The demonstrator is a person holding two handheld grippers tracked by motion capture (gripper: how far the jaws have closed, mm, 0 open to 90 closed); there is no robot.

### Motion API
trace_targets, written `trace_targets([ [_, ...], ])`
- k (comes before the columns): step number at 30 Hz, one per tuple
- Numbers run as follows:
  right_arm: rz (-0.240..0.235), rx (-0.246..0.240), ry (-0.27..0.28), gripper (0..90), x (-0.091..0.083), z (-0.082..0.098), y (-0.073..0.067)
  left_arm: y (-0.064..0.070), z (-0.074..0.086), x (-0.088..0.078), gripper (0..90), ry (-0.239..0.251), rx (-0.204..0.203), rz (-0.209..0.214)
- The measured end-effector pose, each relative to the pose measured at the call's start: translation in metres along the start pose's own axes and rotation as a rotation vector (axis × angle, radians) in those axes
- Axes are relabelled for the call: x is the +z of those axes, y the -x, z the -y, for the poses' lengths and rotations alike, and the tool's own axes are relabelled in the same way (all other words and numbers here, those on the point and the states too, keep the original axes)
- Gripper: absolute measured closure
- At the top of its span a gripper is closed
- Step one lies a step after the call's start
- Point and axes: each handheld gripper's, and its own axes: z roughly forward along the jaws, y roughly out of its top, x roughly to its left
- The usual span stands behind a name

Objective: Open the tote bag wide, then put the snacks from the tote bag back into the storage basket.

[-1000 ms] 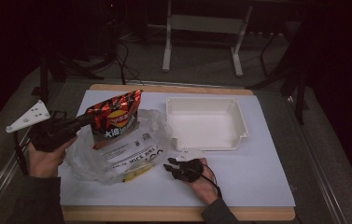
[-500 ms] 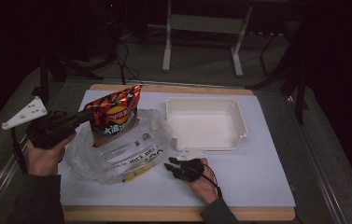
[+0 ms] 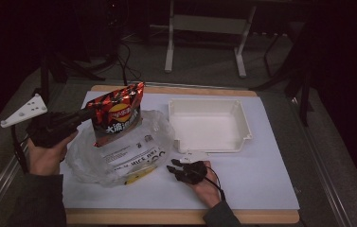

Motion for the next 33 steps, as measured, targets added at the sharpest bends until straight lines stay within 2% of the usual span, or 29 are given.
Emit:
trace_targets([
  [23,0.008,0.005,0.019,64.4,-0.002,0.001,0.000,-0.004,-0.007,0.001,89.0,0.018,-0.016,0.001],
  [33,0.006,0.009,0.027,63.9,-0.002,0.001,0.000,-0.003,-0.013,0.000,89.0,0.032,-0.020,0.016],
])
